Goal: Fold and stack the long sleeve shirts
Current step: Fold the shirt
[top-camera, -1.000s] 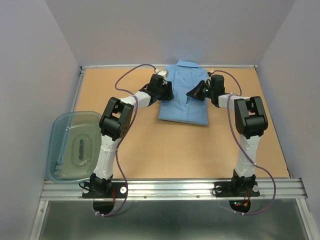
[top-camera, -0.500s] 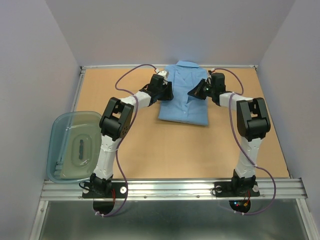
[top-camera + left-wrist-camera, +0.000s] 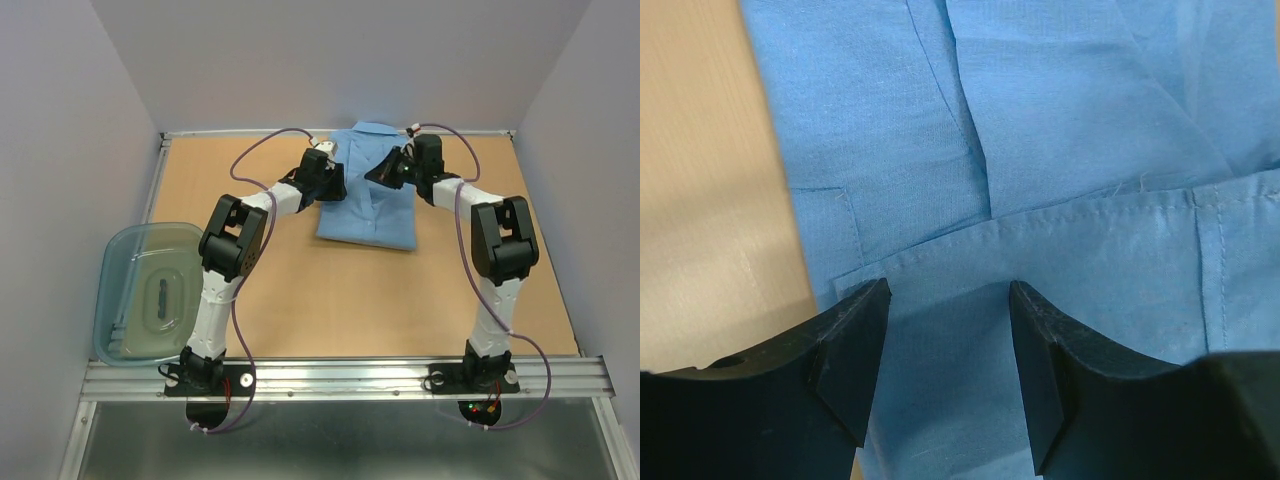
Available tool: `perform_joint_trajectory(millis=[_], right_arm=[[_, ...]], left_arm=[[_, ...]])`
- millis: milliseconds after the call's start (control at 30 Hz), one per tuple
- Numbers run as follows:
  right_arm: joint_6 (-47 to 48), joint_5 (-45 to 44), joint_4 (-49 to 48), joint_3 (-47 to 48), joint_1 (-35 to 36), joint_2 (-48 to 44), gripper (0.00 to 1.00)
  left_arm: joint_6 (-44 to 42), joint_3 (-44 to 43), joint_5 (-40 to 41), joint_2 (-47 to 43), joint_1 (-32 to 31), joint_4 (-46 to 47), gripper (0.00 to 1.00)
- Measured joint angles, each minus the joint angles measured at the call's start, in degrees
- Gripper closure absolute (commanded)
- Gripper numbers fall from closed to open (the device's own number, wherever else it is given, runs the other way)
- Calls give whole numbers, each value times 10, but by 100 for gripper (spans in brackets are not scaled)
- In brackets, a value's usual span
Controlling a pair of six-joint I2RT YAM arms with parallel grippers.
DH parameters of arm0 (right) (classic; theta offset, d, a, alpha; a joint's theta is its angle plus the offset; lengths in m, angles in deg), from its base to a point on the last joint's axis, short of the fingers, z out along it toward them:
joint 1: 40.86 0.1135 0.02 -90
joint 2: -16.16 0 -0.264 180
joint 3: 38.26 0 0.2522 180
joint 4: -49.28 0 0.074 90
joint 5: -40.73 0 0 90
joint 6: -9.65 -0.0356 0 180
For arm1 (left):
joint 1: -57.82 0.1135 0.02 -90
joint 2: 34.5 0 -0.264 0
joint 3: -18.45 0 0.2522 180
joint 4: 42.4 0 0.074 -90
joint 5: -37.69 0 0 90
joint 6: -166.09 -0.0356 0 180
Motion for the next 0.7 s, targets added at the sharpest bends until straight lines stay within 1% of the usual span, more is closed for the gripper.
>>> perform_joint_trajectory(millis=[400, 467, 500, 533, 600, 633, 700], right_arm=[[7, -35, 17, 0, 5, -52, 99], [8, -38, 19, 0, 5, -58, 93], [9, -38, 19, 0, 5, -61, 88], [9, -38, 19, 0, 5, -61, 79], [8, -41, 25, 0, 5, -62, 70], [8, -43, 31, -1, 5, -61, 60], [9, -48, 43, -1, 5, -62, 50]], left_arm=[[-1, 0, 2, 0, 0, 0, 37], [-1, 0, 2, 0, 0, 0, 37], [-1, 0, 2, 0, 0, 0, 37], [-1, 0, 2, 0, 0, 0, 37], [-1, 0, 2, 0, 0, 0, 37], [-1, 0, 2, 0, 0, 0, 37], [-1, 0, 2, 0, 0, 0, 37]])
